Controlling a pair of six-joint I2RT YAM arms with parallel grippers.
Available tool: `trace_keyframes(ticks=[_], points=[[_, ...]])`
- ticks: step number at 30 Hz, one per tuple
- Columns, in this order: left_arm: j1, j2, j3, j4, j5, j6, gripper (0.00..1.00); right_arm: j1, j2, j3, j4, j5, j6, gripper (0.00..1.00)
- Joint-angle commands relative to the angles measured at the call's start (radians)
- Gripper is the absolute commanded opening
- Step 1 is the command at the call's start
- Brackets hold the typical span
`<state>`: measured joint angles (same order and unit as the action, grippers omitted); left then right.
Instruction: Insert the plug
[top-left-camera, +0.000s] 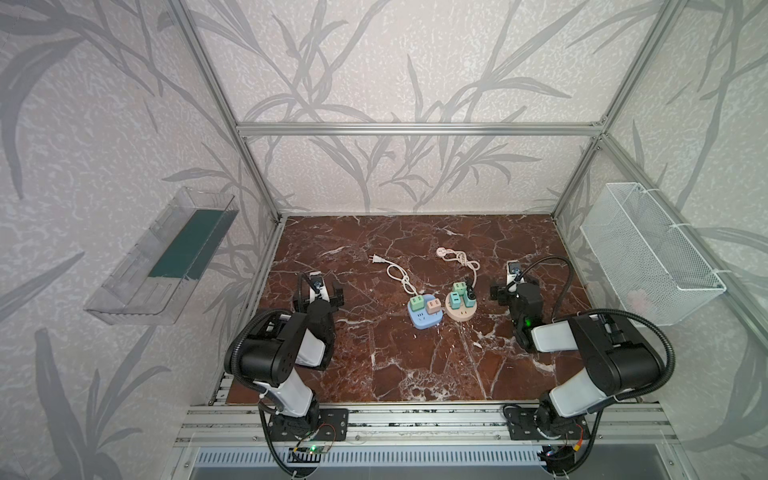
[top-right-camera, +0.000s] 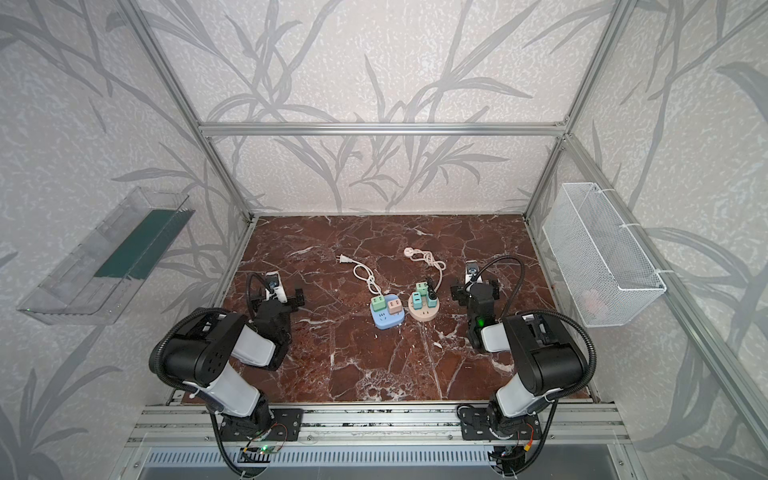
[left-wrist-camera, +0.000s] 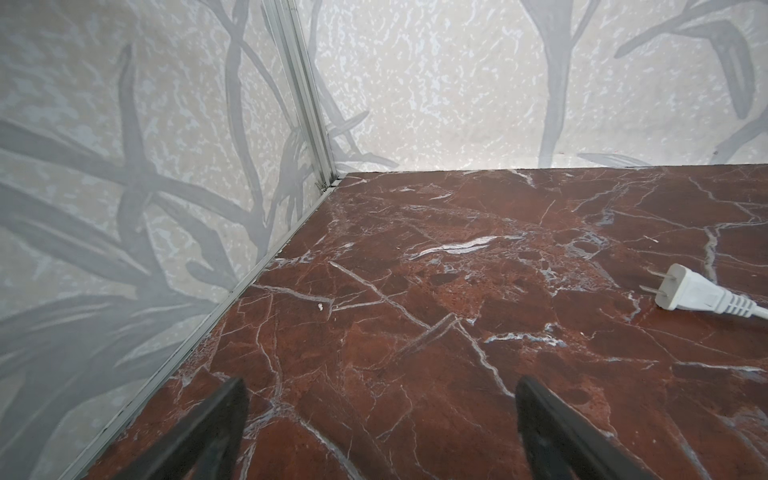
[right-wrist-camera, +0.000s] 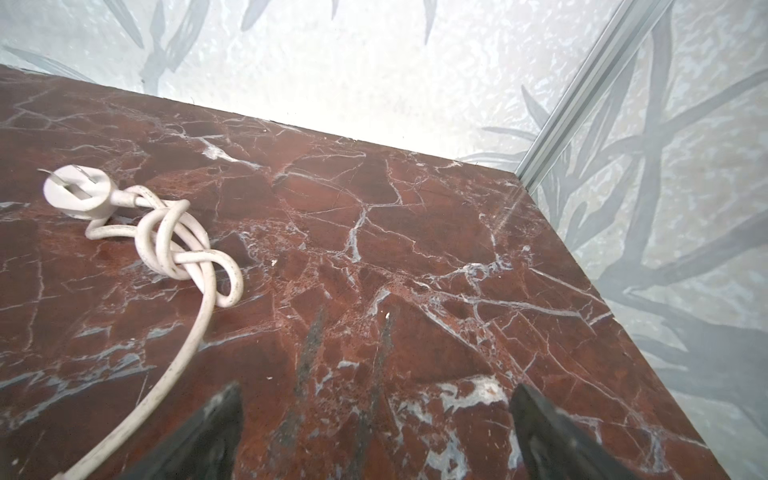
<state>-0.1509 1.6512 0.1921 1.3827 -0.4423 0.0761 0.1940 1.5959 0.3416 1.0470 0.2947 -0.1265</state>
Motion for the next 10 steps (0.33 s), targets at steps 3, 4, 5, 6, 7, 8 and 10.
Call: trace_keyframes(ticks=[3,4,5,6,7,8,10], points=[[0.005,0.005,0.015,0.034,0.007,0.002,0.99,0.006,0.018,-0.007,0.053,-0.024,0.001,0.99],[0.005,0.005,0.015,0.032,0.007,0.001,0.99,-0.004,0.007,0.001,0.015,-0.045,0.014,0.99],[0.004,0.005,0.014,0.031,0.007,0.001,0.99,-0.015,0.006,0.015,-0.009,-0.074,0.018,0.99],[0.004,0.005,0.015,0.031,0.006,0.001,0.99,-0.036,0.002,0.025,-0.035,-0.119,0.029,0.99],[0.005,0.006,0.015,0.031,0.006,0.001,0.99,-0.05,-0.007,0.031,-0.064,-0.144,0.042,0.99],[0.005,0.005,0.015,0.032,0.007,0.001,0.99,-0.051,-0.002,0.029,-0.048,-0.144,0.041,0.99],[0.005,0.006,0.016,0.031,0.007,0.001,0.99,-0.05,-0.005,0.024,-0.041,-0.144,0.039,0.99]])
